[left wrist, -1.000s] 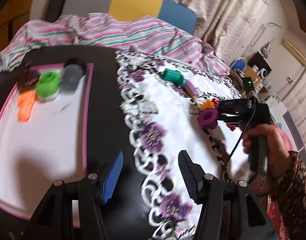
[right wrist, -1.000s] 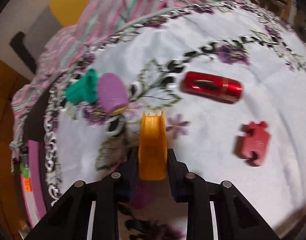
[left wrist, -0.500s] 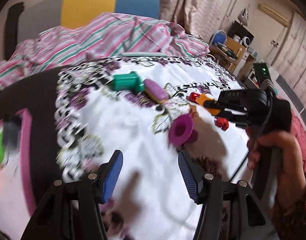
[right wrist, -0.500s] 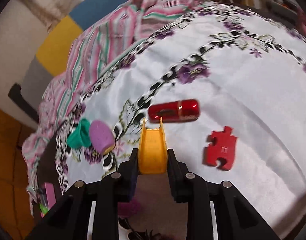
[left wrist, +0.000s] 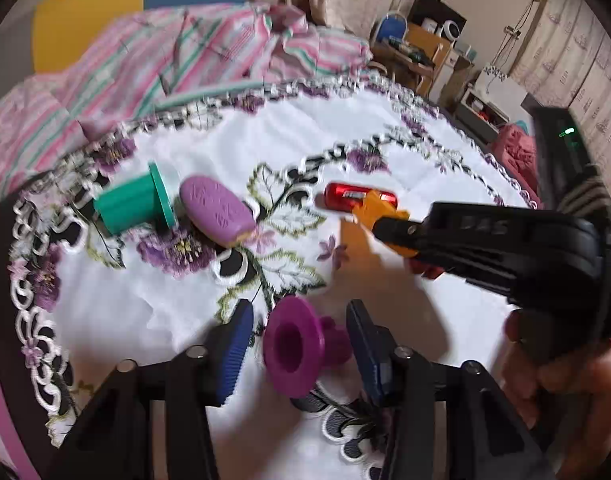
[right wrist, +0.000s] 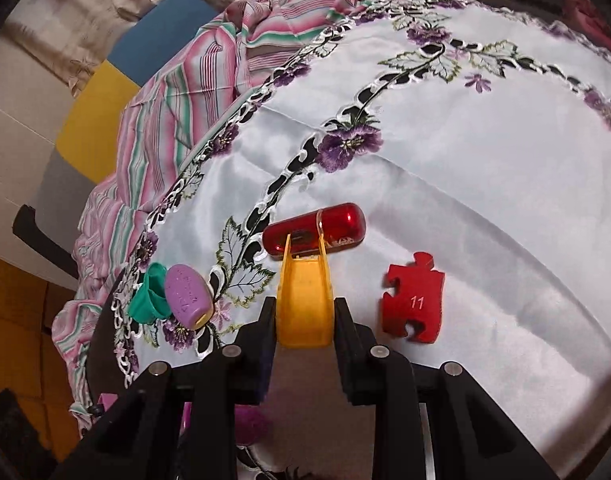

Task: Organize rigid objects
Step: 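Grasp the magenta suction cup with the left tool while right holds the yellow block, then carry the magenta suction cup into the tray with the left tool and release, then carry the yellow-orange block into the tray with the right tool and release, then reach back to the cloth and grasp the red cylinder with the right tool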

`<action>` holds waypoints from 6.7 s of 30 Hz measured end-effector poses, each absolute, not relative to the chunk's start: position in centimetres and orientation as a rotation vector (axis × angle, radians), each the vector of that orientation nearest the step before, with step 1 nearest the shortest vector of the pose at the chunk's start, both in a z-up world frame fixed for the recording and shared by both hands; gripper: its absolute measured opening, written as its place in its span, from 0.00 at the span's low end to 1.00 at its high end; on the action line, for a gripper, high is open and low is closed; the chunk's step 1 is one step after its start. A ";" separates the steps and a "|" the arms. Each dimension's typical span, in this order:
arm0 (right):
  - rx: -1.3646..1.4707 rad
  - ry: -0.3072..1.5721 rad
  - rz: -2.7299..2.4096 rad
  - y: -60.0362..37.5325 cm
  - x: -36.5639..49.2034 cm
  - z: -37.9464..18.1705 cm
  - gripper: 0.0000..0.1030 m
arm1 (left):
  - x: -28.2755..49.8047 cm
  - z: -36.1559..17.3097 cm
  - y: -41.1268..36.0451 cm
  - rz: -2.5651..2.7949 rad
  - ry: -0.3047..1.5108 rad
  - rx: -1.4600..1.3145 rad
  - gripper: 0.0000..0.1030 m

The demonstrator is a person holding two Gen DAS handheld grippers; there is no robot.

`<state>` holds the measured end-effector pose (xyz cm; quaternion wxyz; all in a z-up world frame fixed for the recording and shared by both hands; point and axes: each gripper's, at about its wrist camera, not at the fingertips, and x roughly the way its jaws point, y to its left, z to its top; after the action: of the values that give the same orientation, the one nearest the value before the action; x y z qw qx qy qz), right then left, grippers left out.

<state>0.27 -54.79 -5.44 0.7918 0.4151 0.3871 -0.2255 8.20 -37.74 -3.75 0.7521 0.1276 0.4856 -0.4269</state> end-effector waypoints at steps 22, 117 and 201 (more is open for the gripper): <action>0.836 0.854 -0.427 -53.4 1.1 -5.1 0.26 | 9.0 -4.7 -26.1 -0.774 1.004 -0.144 0.52; 0.305 0.933 -0.050 -41.9 5.4 -3.0 0.26 | 6.7 -4.4 5.2 -0.134 0.802 -0.237 0.42; 0.047 0.910 0.255 -18.3 7.1 -0.9 0.59 | 0.2 -3.2 1.4 -0.388 0.858 -0.308 0.45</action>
<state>7.09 -18.30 -0.94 0.8902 0.0228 0.4382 0.1227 0.17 1.43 -3.17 0.8797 -0.1479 0.4118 -0.1861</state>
